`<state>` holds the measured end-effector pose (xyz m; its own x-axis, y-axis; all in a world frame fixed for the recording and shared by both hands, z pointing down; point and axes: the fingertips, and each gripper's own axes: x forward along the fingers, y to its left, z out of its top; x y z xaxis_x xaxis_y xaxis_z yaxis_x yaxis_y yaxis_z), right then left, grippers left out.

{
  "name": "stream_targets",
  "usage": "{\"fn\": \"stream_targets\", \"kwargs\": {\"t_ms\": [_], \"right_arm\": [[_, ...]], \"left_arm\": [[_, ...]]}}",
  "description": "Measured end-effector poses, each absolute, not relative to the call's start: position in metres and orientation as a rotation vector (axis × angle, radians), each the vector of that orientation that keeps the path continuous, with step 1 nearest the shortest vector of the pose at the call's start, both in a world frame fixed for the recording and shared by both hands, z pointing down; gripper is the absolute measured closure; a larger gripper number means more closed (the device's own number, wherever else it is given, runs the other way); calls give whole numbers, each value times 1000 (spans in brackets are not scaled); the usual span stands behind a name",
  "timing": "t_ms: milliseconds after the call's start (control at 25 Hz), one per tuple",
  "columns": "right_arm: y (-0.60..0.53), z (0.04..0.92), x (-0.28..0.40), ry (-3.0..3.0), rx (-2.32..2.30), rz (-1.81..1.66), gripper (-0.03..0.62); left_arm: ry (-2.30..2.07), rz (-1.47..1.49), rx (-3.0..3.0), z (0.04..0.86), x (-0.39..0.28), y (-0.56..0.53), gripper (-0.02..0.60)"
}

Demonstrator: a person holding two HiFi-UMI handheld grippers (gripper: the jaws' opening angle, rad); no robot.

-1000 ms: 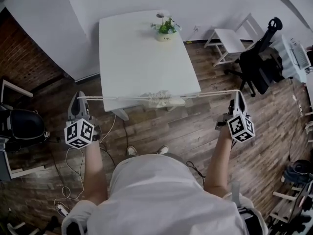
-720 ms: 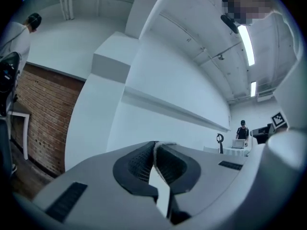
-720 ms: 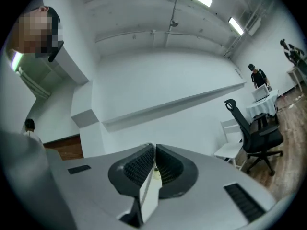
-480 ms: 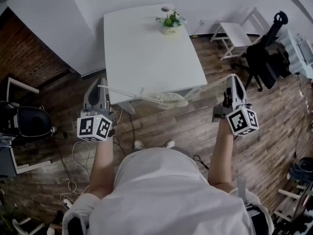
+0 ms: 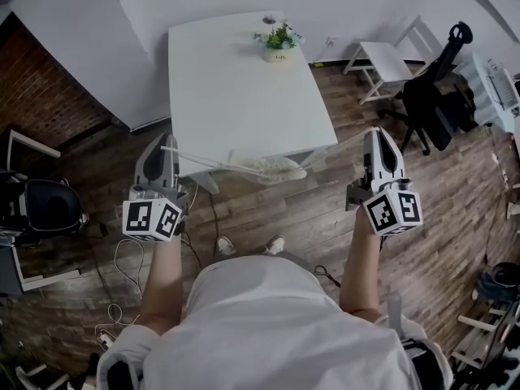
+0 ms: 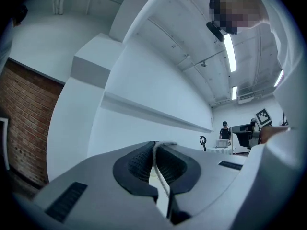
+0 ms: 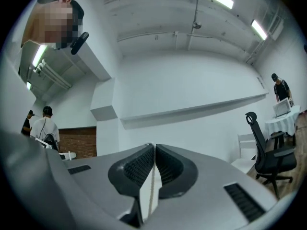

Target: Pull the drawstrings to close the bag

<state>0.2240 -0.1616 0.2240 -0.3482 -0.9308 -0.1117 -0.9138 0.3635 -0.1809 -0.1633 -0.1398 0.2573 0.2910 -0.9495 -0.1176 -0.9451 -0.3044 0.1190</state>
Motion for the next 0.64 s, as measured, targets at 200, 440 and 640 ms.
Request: {"fn": "stream_targets", "kwargs": {"t_ms": [200, 440, 640], "right_arm": [[-161, 224, 207, 2508, -1671, -36, 554], [-143, 216, 202, 2501, -1649, 16, 554], [-133, 213, 207, 2492, -1648, 29, 554]], "left_arm": [[-1824, -247, 2510, 268, -157, -143, 566], [-1810, -253, 2515, 266, -151, -135, 566], [-1812, -273, 2528, 263, -146, -130, 566]]}}
